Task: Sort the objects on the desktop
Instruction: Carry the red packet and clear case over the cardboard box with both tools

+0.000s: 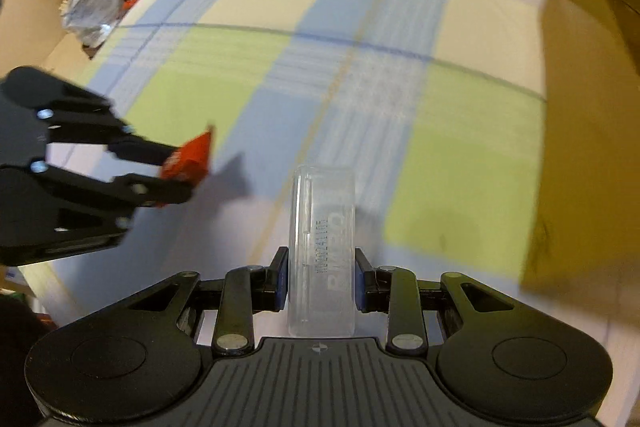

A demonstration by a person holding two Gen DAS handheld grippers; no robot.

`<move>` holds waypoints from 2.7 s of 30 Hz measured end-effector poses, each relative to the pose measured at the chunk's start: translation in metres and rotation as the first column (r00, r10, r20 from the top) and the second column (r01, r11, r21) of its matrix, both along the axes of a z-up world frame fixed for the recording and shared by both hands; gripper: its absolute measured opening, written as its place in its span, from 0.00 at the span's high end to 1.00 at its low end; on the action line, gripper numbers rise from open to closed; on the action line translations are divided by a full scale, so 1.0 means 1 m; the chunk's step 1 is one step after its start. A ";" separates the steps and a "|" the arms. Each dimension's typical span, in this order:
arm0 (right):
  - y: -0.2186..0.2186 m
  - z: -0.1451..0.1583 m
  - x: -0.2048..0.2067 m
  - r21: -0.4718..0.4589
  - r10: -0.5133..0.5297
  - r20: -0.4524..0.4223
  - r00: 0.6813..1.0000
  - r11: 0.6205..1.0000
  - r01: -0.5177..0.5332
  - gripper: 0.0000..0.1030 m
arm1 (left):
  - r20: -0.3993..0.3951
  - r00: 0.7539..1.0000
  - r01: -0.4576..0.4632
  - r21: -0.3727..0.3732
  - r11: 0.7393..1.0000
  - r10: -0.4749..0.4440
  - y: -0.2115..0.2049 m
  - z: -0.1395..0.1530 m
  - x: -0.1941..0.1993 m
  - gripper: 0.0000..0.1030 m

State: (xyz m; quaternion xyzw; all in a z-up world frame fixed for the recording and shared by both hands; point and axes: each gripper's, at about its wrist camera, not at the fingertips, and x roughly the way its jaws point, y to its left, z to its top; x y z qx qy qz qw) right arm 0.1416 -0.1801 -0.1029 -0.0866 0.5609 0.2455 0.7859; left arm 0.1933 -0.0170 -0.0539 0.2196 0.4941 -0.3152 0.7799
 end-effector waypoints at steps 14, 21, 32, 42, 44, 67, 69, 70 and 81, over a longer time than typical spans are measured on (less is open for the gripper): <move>-0.027 -0.005 -0.059 0.071 -0.112 0.121 0.986 0.992 0.104 0.70 | 0.077 0.977 -0.187 -0.153 0.970 0.200 0.008 -0.012 -0.071 0.76; -0.041 -0.011 -0.072 0.152 -0.176 0.161 0.971 0.977 0.152 0.53 | 0.123 0.970 -0.184 -0.203 0.962 0.211 0.008 -0.020 -0.072 0.67; -0.045 -0.019 -0.080 0.195 -0.173 0.224 0.959 0.972 0.130 0.53 | 0.116 0.973 -0.179 -0.180 0.967 0.201 0.013 -0.036 -0.069 0.67; -0.039 -0.021 -0.088 0.164 -0.145 0.291 0.946 0.981 0.100 0.53 | 0.124 0.971 -0.184 -0.165 0.969 0.206 0.003 -0.035 -0.077 0.80; -0.036 -0.021 -0.089 0.151 -0.138 0.302 0.943 0.984 0.096 0.56 | 0.120 0.969 -0.195 -0.165 0.967 0.216 0.001 -0.035 -0.078 0.80; -0.073 0.033 -0.117 0.190 -0.243 0.370 0.897 0.965 0.183 0.72 | 0.130 0.936 -0.295 -0.214 0.931 0.326 -0.029 0.019 -0.119 0.80; -0.079 0.039 -0.122 0.199 -0.259 0.372 0.891 0.960 0.196 0.72 | 0.137 0.936 -0.291 -0.213 0.933 0.324 -0.032 0.025 -0.124 0.80; -0.082 0.042 -0.124 0.205 -0.266 0.372 0.889 0.958 0.201 0.72 | 0.139 0.936 -0.290 -0.214 0.933 0.323 -0.033 0.028 -0.127 0.80; -0.116 0.068 -0.142 0.237 -0.336 0.393 0.856 0.936 0.259 0.72 | 0.165 0.944 -0.246 -0.225 0.943 0.286 -0.057 0.048 -0.146 0.80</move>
